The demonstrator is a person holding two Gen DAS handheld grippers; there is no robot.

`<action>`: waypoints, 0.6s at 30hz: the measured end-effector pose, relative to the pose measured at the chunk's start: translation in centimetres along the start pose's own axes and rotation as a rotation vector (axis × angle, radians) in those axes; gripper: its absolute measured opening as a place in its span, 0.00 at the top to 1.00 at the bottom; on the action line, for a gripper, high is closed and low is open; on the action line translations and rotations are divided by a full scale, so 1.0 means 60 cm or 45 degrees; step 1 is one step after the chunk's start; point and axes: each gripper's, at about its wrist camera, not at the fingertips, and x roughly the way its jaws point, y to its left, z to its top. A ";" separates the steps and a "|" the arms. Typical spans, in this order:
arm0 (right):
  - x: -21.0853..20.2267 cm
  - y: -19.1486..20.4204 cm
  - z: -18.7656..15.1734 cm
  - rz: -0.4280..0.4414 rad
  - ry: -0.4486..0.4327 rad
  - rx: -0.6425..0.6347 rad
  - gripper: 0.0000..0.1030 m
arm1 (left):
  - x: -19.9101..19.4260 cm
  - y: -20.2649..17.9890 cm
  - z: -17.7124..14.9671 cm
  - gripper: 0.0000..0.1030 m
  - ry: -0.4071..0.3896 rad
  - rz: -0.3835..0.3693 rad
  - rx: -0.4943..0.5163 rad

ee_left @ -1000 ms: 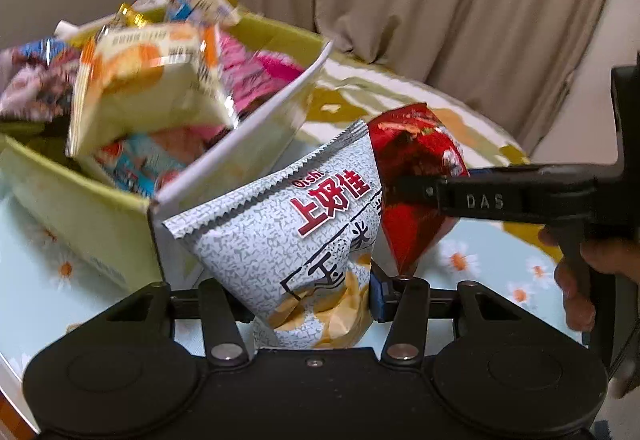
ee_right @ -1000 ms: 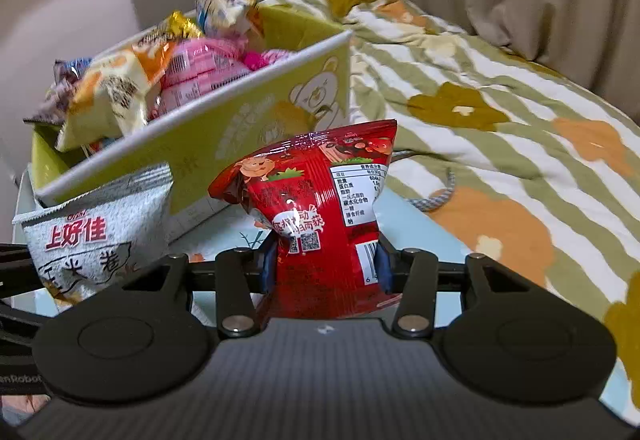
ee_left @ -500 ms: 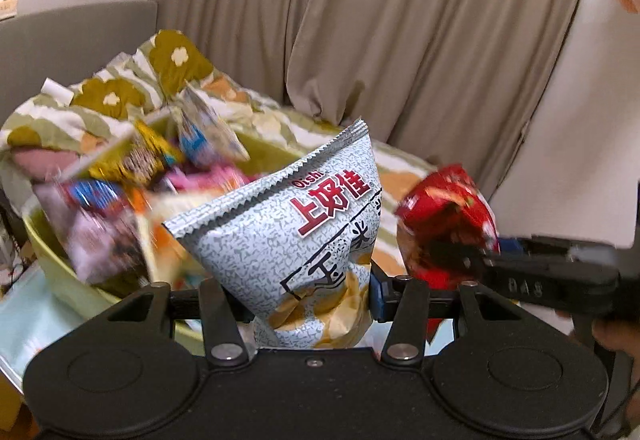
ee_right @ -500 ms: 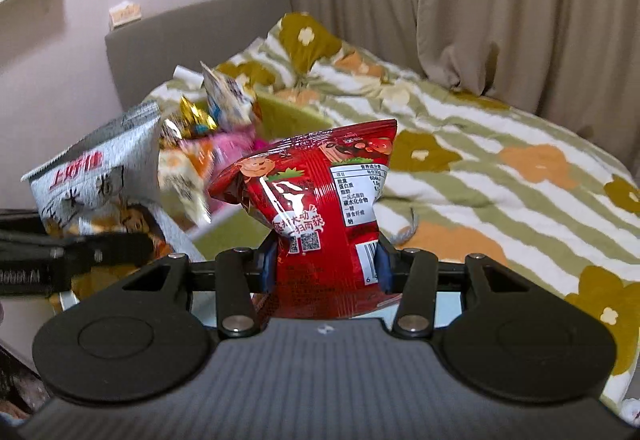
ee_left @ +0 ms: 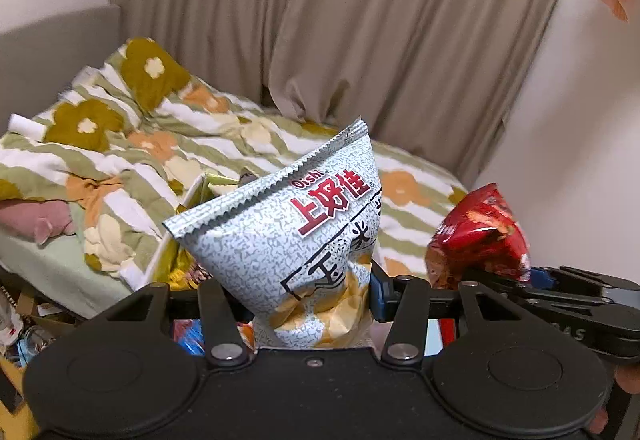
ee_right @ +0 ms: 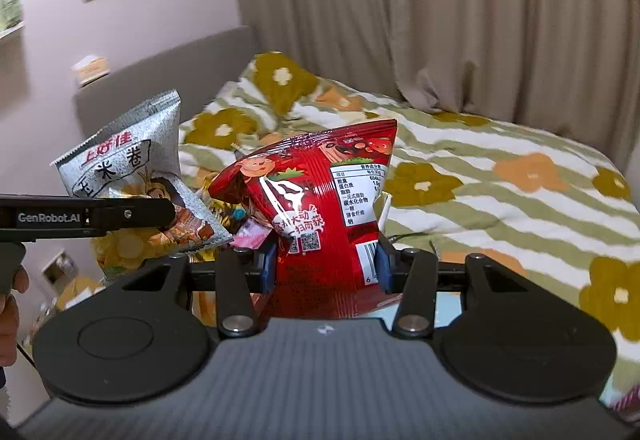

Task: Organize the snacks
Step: 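Lift the white bag with the left gripper over the box while the right gripper lifts the red bag, then drop the white bag from the left gripper into the box while the right gripper drops the red bag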

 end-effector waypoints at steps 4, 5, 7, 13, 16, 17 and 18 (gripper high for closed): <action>0.023 0.032 0.011 -0.088 0.025 0.084 0.41 | 0.053 0.048 0.026 0.36 0.126 -0.089 0.007; 0.028 0.039 0.013 -0.106 0.032 0.101 0.41 | 0.065 0.057 0.029 0.19 0.160 -0.115 -0.001; 0.036 0.050 0.012 -0.149 0.043 0.123 0.41 | 0.082 0.076 0.033 0.00 0.198 -0.123 0.004; 0.050 0.084 0.013 -0.224 0.059 0.176 0.41 | 0.069 0.091 0.017 0.00 0.169 -0.026 0.149; 0.053 0.095 0.015 -0.239 0.066 0.171 0.41 | 0.048 0.094 0.009 0.00 0.124 -0.020 0.199; 0.053 0.098 0.016 -0.239 0.066 0.172 0.41 | 0.041 0.094 0.008 0.00 0.108 -0.015 0.213; 0.052 0.101 0.020 -0.236 0.062 0.176 0.41 | 0.031 0.092 0.007 0.00 0.093 -0.008 0.226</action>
